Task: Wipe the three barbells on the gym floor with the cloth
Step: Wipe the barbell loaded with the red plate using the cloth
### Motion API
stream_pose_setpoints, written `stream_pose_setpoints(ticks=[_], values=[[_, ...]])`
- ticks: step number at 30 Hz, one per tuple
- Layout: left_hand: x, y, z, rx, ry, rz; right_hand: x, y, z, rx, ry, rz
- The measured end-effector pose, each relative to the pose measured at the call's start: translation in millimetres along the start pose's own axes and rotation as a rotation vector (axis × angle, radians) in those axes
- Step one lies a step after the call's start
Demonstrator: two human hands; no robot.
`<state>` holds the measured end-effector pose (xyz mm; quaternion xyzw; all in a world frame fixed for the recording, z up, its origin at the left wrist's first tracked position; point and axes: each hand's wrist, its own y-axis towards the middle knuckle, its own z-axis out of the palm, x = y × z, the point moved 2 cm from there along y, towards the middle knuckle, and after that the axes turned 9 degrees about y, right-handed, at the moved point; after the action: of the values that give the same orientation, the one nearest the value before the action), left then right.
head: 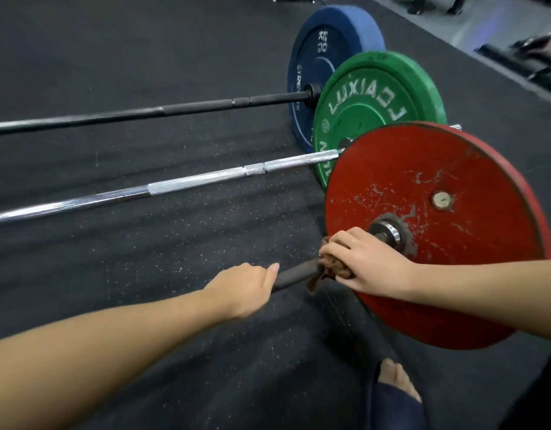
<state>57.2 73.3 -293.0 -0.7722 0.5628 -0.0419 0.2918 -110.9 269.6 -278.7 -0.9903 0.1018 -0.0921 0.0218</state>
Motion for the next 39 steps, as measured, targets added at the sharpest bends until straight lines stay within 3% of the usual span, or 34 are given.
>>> stream_pose_setpoints(ticks=[3,7,12,17,21,27,33,39], values=[[4.1,2.7,2.0,-0.006,-0.003,-0.003,-16.9,-7.6,-16.5,0.096,-0.075,-0.029],[2.4,1.5,2.2,-0.044,-0.014,0.009,-50.6,-24.1,-29.0,0.050,-0.122,0.067],[2.1,0.5,0.8,-0.069,-0.048,0.005,1.2,0.3,0.4,-0.085,-0.049,0.097],[0.0,-3.8,-2.3,-0.034,-0.001,0.027,26.3,20.9,7.9,-0.036,0.033,0.011],[-0.3,-4.9,-1.6,-0.025,0.018,0.009,3.7,12.9,-10.7,0.090,-0.070,-0.088],[1.1,-0.4,2.4,-0.047,0.002,0.010,-20.6,0.8,-19.9,0.054,-0.112,-0.054],[6.7,4.9,2.0,-0.008,-0.017,0.037,9.4,11.7,7.7,-0.014,-0.107,0.053],[7.0,6.0,0.4,0.018,-0.056,0.022,40.0,27.3,11.7,-0.008,-0.021,-0.163]])
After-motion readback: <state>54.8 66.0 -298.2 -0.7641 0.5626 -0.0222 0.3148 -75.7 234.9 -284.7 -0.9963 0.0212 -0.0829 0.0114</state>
